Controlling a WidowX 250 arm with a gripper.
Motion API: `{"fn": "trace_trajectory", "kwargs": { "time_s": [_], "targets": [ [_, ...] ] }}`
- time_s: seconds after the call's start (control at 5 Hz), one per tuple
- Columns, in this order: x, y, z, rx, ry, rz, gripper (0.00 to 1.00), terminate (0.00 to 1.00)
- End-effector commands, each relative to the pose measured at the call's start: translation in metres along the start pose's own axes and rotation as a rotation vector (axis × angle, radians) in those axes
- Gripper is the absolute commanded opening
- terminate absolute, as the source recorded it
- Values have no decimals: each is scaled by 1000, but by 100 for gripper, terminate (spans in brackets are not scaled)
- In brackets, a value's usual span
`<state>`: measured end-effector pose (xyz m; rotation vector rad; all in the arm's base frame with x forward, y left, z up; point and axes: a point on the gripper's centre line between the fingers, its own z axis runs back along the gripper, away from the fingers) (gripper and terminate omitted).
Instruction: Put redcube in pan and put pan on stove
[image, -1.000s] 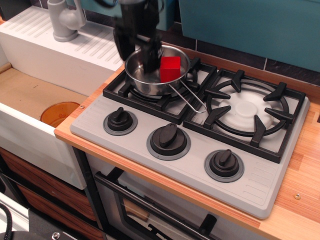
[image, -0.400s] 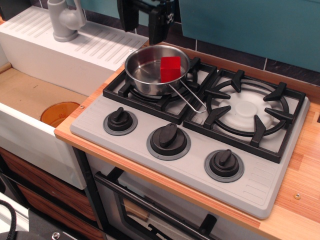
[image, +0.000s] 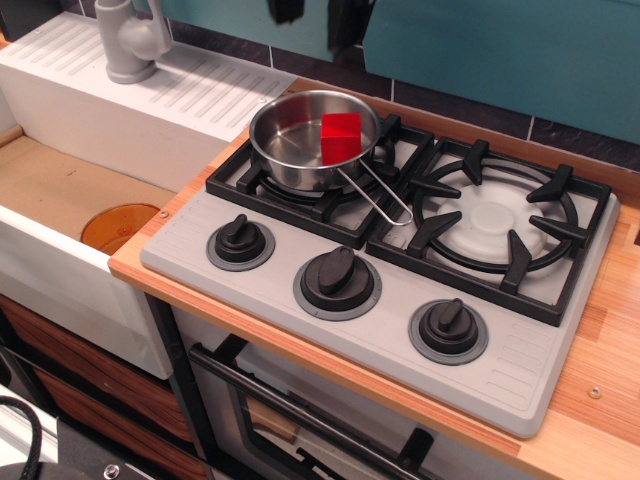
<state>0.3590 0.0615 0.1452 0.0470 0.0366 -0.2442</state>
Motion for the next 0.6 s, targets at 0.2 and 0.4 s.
{"fn": "trace_trajectory", "kwargs": {
  "time_s": [0.2,0.4],
  "targets": [
    [9,-13,27,27,-84,-12,100,0],
    [8,-23,23,46,-77,-25,100,100]
  ]
}}
